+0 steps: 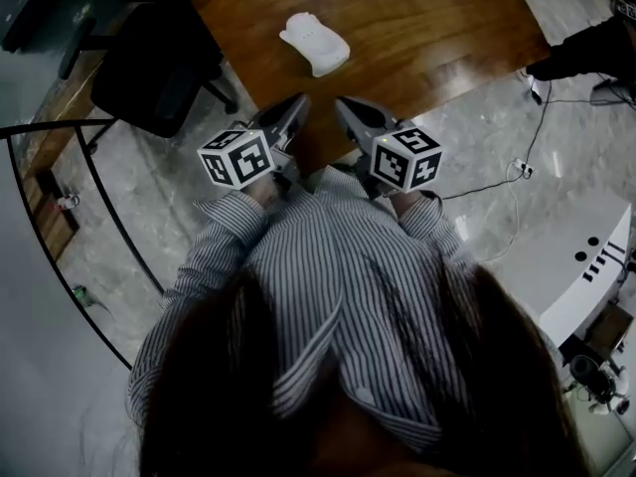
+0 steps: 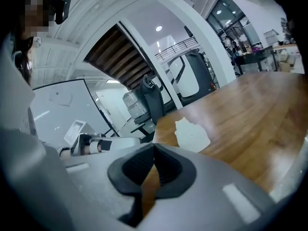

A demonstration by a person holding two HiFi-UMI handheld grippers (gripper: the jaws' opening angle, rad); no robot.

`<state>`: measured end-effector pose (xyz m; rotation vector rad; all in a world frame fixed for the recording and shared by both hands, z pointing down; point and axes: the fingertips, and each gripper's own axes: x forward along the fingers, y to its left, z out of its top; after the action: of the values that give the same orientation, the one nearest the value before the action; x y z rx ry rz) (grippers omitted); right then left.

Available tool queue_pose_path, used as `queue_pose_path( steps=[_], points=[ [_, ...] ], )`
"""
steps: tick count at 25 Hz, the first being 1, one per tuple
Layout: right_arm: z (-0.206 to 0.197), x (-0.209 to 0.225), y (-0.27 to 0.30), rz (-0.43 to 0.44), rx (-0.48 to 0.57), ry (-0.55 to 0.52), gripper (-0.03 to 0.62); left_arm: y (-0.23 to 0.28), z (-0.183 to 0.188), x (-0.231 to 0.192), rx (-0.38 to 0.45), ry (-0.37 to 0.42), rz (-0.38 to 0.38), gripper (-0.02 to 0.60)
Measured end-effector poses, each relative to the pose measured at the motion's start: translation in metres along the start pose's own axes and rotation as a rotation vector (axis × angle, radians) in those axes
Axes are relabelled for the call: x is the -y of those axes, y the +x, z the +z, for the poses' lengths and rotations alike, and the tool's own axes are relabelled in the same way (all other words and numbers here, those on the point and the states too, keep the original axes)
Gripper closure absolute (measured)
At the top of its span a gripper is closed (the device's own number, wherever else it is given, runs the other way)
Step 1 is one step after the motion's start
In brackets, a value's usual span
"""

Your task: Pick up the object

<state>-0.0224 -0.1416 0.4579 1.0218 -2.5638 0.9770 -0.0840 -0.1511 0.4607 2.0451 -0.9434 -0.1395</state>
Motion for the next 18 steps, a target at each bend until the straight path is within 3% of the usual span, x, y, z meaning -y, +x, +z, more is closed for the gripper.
queue_pose_path(
  steps=[9,13,18],
  points=[
    [0.021,0.012,0.015,0.038,-0.033,-0.015,0.592,0.025,0.017,-0.02,-0.007,-0.107,0.025,0.579],
    [0.025,0.018,0.02,0.038,-0.053,-0.013,0.592,0.033,0.016,-0.038,-0.022,-0.215,0.03,0.578],
    [0.018,0.034,0.033,0.037,-0.085,0.026,0.592,0.051,0.022,-0.061,-0.012,-0.275,0.034,0.568]
  ],
)
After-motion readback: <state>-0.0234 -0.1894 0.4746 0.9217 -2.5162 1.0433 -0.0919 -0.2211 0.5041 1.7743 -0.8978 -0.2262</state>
